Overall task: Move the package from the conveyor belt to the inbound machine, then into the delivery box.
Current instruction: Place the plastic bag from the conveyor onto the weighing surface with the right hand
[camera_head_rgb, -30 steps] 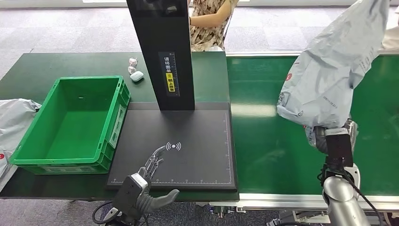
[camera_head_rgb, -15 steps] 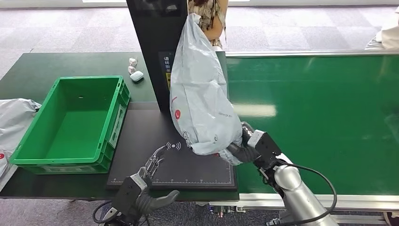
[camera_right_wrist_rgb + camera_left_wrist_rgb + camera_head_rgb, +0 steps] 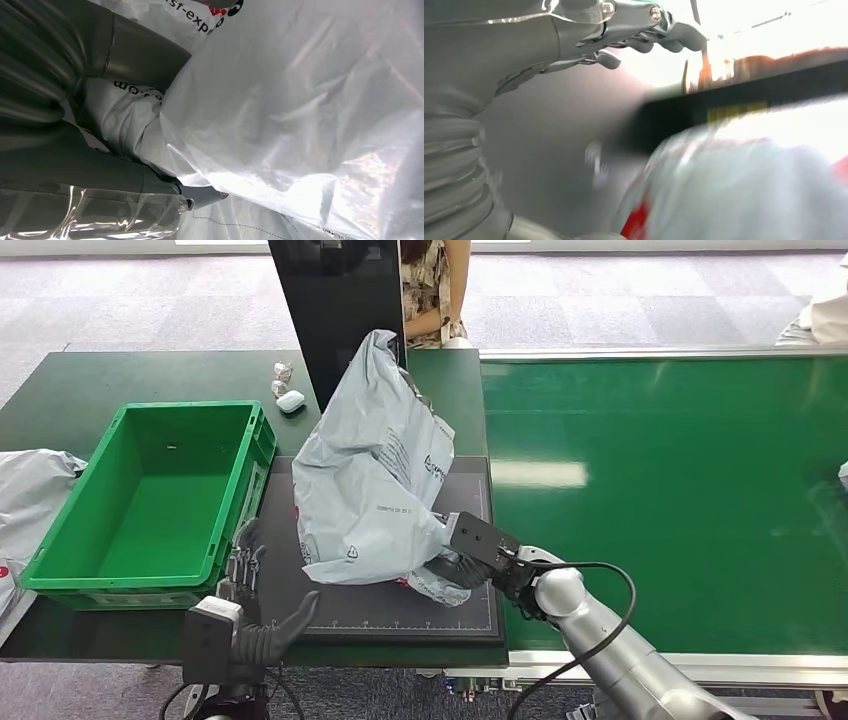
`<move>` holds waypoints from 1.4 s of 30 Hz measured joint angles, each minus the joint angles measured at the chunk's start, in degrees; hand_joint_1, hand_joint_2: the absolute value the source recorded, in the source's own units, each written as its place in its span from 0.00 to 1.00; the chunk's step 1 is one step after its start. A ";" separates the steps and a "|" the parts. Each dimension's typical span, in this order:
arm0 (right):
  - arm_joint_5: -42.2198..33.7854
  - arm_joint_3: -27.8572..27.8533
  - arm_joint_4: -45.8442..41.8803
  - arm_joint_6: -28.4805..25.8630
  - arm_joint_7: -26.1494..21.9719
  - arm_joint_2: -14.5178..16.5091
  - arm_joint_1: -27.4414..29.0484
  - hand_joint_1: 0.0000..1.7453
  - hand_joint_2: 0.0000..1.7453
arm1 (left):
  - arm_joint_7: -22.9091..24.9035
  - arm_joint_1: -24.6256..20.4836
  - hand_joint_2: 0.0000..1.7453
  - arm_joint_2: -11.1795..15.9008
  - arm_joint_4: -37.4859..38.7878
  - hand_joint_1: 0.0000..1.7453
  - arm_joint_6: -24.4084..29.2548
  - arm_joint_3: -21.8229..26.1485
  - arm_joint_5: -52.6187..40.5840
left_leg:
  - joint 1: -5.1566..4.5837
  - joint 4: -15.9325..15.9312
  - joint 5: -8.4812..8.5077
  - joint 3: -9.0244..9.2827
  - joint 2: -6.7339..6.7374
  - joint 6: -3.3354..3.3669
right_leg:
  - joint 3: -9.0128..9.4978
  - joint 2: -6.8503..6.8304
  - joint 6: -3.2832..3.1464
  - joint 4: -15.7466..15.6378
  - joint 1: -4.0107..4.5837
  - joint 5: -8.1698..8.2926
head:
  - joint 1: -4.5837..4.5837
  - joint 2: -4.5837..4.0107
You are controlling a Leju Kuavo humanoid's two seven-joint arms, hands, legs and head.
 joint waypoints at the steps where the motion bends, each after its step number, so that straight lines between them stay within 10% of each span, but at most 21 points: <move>1: 0.43 0.57 0.55 0.10 0.98 -0.01 -0.22 1.00 1.00 | -1.03 0.29 1.00 -0.22 -0.60 0.00 3.13 0.81 -1.20 | 0.00 0.00 0.00 0.00 0.00 0.00 | 0.00 0.00 0.00 0.00 0.00 0.00 | 0.01 0.00; 6: 1.64 2.68 2.33 0.17 4.16 -0.04 -0.96 1.00 1.00 | -10.62 2.32 1.00 -3.24 -5.85 0.00 18.58 8.92 -12.01 | 0.01 0.00 0.00 -0.01 0.01 -0.01 | -0.04 0.02 0.00 0.00 0.00 0.00 | 0.02 0.00; 14: 1.88 4.10 3.09 0.27 5.44 -0.56 -1.40 1.00 1.00 | -19.27 3.67 1.00 -10.40 -13.50 0.00 19.57 23.39 -16.84 | 0.00 0.01 0.00 0.00 0.01 0.00 | -0.03 0.02 0.00 -0.01 0.00 0.01 | 0.02 0.00; 18: 2.16 4.69 3.18 1.55 5.74 -0.76 -2.00 0.00 1.00 | -19.40 3.52 1.00 -12.39 -15.40 0.00 19.57 25.80 -17.36 | -0.01 0.02 0.01 0.01 0.02 0.00 | -0.02 0.02 -0.01 -0.01 0.00 0.03 | 0.01 0.00; 42: -3.08 -4.31 -7.02 -4.64 -4.97 -3.47 7.19 0.00 1.00 | -19.49 2.91 1.00 -13.74 -22.29 0.00 19.50 25.74 -19.86 | -0.01 0.02 -0.01 0.00 0.02 -0.01 | -0.07 0.02 -0.01 -0.04 0.00 0.02 | 0.01 0.00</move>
